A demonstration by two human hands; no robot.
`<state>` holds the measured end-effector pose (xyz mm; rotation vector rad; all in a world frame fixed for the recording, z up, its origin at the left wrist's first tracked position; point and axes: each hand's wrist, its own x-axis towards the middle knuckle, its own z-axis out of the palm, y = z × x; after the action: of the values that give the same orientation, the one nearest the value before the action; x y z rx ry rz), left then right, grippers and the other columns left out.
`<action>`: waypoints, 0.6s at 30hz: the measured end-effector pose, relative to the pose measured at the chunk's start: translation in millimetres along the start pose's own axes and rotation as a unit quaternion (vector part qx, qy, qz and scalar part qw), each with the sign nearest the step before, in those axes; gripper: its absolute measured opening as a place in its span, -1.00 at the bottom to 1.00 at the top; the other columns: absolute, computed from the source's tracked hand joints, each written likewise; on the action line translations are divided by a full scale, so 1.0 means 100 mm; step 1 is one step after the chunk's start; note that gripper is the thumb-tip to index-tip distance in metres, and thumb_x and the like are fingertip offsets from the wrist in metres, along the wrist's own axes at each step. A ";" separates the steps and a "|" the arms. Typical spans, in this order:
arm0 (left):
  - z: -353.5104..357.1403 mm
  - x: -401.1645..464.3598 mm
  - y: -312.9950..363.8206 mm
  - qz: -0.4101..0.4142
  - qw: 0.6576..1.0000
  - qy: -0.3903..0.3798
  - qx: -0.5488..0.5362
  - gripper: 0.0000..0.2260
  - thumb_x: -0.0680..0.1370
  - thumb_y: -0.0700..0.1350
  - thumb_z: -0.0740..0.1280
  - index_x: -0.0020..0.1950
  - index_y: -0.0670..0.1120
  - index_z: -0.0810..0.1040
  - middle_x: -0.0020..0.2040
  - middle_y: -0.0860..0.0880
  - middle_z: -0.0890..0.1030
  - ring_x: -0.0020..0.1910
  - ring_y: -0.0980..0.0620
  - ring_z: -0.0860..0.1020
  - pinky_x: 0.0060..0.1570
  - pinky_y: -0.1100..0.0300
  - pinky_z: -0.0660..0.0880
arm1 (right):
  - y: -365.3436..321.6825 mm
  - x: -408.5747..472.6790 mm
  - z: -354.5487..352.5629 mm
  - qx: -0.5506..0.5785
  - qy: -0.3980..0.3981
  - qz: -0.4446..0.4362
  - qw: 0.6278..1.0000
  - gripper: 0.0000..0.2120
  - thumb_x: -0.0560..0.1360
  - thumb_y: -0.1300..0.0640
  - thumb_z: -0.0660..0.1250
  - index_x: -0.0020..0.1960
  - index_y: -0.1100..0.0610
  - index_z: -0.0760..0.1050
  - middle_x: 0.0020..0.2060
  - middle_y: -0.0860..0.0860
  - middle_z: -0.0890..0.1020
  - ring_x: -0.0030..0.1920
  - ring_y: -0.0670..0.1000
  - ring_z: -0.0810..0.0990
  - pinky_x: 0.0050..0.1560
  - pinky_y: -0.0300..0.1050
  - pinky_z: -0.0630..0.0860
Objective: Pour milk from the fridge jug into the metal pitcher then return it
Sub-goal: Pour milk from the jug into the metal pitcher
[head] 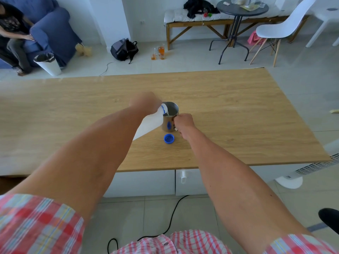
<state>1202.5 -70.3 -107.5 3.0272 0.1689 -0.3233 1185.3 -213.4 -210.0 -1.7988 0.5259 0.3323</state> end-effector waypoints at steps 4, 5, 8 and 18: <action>0.00 -0.01 0.00 0.002 1.000 0.000 0.001 -0.73 0.66 0.06 0.14 0.03 -0.09 0.52 -0.04 -0.09 0.55 -0.05 -0.15 0.53 -0.12 0.07 0.37 | 0.01 0.00 0.00 0.000 0.002 0.000 1.000 -0.76 0.52 0.33 0.15 -0.03 0.16 0.58 -0.32 0.03 0.47 -0.36 0.00 0.33 -0.42 -0.13 0.25; 0.00 -0.01 0.00 0.003 1.000 0.000 0.000 -0.73 0.66 0.06 0.14 0.03 -0.09 0.52 -0.04 -0.10 0.55 -0.05 -0.15 0.53 -0.11 0.07 0.37 | 0.01 0.00 0.00 0.000 0.001 -0.001 1.000 -0.76 0.52 0.33 0.14 -0.03 0.16 0.58 -0.31 0.03 0.47 -0.36 0.00 0.32 -0.42 -0.13 0.25; 0.00 -0.01 0.00 0.003 1.000 -0.003 0.001 -0.73 0.66 0.06 0.15 0.03 -0.09 0.51 -0.06 -0.10 0.55 -0.05 -0.15 0.53 -0.12 0.07 0.37 | 0.01 0.01 0.00 -0.001 0.002 -0.002 1.000 -0.74 0.51 0.33 0.14 -0.02 0.16 0.59 -0.30 0.05 0.47 -0.36 0.01 0.32 -0.41 -0.14 0.24; -0.02 -0.02 0.02 -0.005 1.000 -0.010 0.007 -0.75 0.65 0.06 0.15 0.03 -0.09 0.50 -0.01 -0.11 0.56 -0.04 -0.16 0.53 -0.10 0.05 0.38 | 0.03 0.01 0.00 -0.003 -0.002 -0.010 1.000 -0.76 0.51 0.33 0.14 -0.05 0.13 0.55 -0.28 0.06 0.47 -0.35 0.02 0.32 -0.40 -0.14 0.23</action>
<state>1200.8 -72.3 -104.7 3.0362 0.1824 -0.3555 1184.6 -214.0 -212.6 -1.8071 0.5036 0.3230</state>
